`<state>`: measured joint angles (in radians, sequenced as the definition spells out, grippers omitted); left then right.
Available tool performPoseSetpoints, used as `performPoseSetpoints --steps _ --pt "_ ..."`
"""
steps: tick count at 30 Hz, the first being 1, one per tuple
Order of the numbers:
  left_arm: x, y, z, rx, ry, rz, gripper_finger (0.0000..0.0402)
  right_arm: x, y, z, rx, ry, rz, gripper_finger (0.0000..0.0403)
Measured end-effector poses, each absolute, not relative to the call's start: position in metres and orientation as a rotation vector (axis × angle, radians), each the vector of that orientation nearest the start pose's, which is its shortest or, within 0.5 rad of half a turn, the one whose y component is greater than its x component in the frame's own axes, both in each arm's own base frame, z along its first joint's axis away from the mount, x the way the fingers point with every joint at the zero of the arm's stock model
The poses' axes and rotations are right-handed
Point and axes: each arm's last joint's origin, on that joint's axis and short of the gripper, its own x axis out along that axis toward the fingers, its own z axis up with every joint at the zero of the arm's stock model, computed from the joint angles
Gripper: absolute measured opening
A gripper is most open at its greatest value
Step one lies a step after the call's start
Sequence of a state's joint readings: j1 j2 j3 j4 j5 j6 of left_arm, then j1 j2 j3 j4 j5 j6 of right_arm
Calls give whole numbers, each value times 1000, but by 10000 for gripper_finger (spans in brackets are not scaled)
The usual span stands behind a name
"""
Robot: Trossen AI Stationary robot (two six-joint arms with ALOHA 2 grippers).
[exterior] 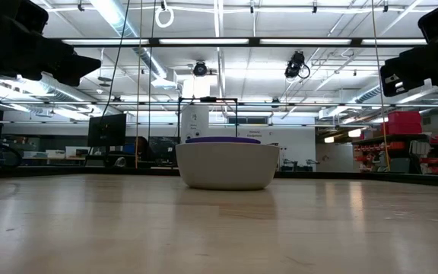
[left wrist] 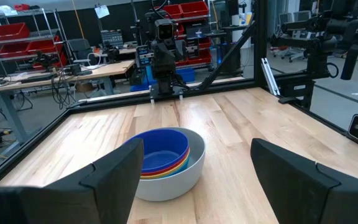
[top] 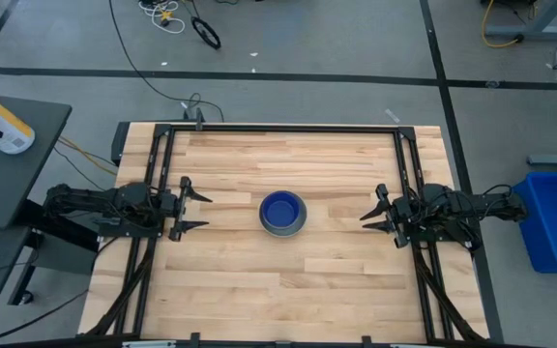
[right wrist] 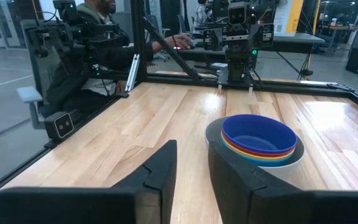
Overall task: Nest bowls inside each other
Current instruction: Return to Home Position
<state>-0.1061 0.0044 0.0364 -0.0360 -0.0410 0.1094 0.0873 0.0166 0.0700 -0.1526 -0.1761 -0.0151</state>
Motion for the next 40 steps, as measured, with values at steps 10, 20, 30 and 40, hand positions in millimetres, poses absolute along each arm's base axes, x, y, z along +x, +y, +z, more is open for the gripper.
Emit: performPoseSetpoints --steps 10,20,30,40 --pt "95 -9 172 110 0 -65 307 92 13 171 -11 97 264 120" --pt "95 -9 172 110 0 -65 307 92 13 171 -11 97 264 138" --pt "95 -9 172 110 0 -65 307 92 13 171 -11 97 265 156" --pt "95 -9 172 109 0 -65 307 92 13 171 -11 97 264 173"
